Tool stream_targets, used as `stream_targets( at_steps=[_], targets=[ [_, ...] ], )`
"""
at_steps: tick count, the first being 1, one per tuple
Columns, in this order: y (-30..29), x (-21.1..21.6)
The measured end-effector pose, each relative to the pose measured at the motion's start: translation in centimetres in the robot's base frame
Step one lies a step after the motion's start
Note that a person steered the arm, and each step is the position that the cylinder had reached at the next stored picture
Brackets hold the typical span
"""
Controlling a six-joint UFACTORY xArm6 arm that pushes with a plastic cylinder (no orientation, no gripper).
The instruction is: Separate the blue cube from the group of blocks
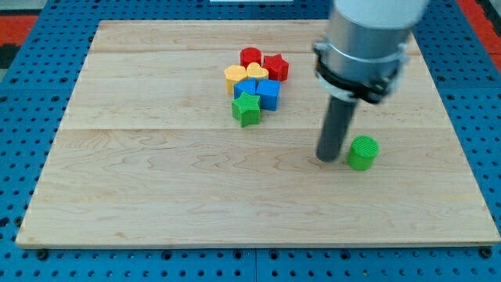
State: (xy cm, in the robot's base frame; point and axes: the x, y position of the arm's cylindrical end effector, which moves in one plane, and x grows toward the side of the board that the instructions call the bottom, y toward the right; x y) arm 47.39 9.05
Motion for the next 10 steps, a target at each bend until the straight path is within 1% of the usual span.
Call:
stream_targets(
  at_steps=[1,2,3,4,5,6,8,9,10],
  targets=[
    [3.9,-6.2],
    [1.4,-12.2],
    [-2.8,-18.2],
    [-3.4,-21.8],
    [-6.0,-17.6],
    [-6.0,-11.6],
    [-6.2,-4.2],
    [-6.2,-1.6],
    [-8.1,-3.6]
  ],
)
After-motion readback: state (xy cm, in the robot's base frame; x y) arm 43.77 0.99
